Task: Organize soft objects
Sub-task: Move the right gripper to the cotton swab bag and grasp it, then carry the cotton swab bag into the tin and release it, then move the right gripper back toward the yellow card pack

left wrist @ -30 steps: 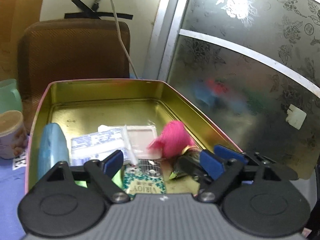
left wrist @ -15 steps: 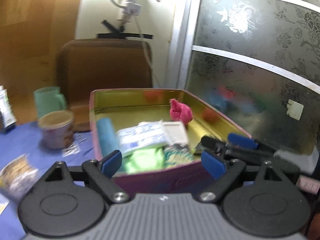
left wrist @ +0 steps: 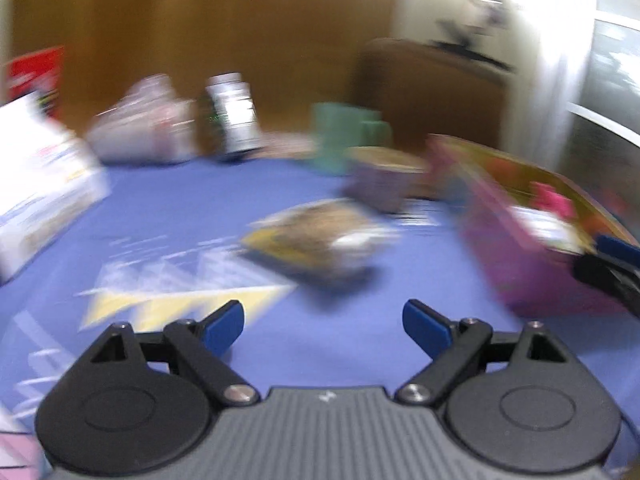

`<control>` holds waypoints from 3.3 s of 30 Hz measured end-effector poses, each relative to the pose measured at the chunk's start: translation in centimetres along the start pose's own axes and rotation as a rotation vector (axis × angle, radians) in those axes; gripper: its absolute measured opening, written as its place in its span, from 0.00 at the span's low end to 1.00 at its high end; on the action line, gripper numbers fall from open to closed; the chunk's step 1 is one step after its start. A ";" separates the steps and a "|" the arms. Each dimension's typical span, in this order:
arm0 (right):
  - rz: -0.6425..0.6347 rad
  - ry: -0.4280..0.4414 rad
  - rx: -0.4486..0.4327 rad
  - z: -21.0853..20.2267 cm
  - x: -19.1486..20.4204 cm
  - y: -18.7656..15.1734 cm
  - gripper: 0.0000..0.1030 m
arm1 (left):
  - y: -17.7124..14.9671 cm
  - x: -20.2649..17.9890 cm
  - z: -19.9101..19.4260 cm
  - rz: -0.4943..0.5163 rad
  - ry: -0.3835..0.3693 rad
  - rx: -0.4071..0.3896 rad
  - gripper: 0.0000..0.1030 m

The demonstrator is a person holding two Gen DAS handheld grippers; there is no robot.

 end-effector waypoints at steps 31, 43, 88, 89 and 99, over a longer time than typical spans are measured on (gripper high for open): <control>-0.139 0.271 0.246 -0.3 8.5 -5.9 0.66 | -0.9 2.5 -2.7 -0.277 -0.220 0.038 0.94; -0.052 0.282 0.241 0.1 7.7 -6.2 0.45 | -1.1 -4.0 -2.6 -0.233 -0.328 0.139 0.63; 0.289 -0.335 0.001 -1.8 -15.0 -0.6 0.57 | 7.4 -22.9 3.2 0.212 -0.310 -0.033 0.93; 0.287 -0.328 0.003 -1.9 -14.6 -0.6 0.57 | 7.3 -22.2 2.7 0.212 -0.297 -0.038 0.93; 0.243 -0.264 0.013 -1.9 -9.9 0.0 0.57 | 6.7 -15.8 0.3 0.182 -0.174 -0.067 0.96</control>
Point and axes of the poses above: each gripper's, at about its wrist camera, not at the fingertips, and z roughly the way its jaws point, x to its left, y to its top, the point moved 8 cm from there along z, roughly the way its jaws point, and after that the axes turned 12 degrees about -x, right-handed, at the moved point
